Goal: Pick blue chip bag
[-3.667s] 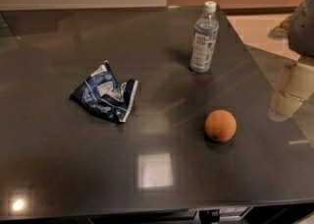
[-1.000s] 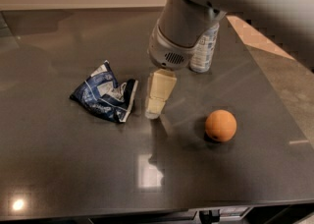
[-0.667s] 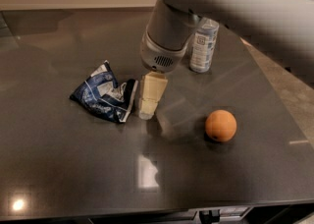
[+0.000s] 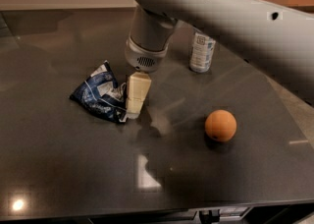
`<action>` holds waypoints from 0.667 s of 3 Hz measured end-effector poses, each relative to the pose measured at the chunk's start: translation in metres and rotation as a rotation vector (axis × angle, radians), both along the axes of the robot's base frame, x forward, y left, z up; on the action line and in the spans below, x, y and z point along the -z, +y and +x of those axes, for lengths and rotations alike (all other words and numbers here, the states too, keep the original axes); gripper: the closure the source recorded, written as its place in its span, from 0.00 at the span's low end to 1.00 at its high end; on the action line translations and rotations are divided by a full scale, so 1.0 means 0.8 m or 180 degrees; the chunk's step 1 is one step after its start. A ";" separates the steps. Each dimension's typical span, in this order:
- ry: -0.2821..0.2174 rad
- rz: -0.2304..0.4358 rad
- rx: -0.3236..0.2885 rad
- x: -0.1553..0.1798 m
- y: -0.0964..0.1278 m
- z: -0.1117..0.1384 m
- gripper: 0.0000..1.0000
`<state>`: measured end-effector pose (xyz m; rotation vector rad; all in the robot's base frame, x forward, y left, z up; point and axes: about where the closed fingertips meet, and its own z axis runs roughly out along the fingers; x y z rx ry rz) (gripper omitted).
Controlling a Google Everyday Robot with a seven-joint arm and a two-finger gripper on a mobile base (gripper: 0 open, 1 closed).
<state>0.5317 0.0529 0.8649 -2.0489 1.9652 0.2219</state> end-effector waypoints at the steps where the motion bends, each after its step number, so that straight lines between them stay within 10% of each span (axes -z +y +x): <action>1: 0.0109 0.0010 -0.0067 0.008 0.021 -0.004 0.00; 2: 0.0206 0.0000 -0.0130 0.018 0.036 -0.015 0.00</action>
Offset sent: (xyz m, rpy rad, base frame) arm -0.0206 0.0414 -0.0243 -0.0039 0.1040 0.0604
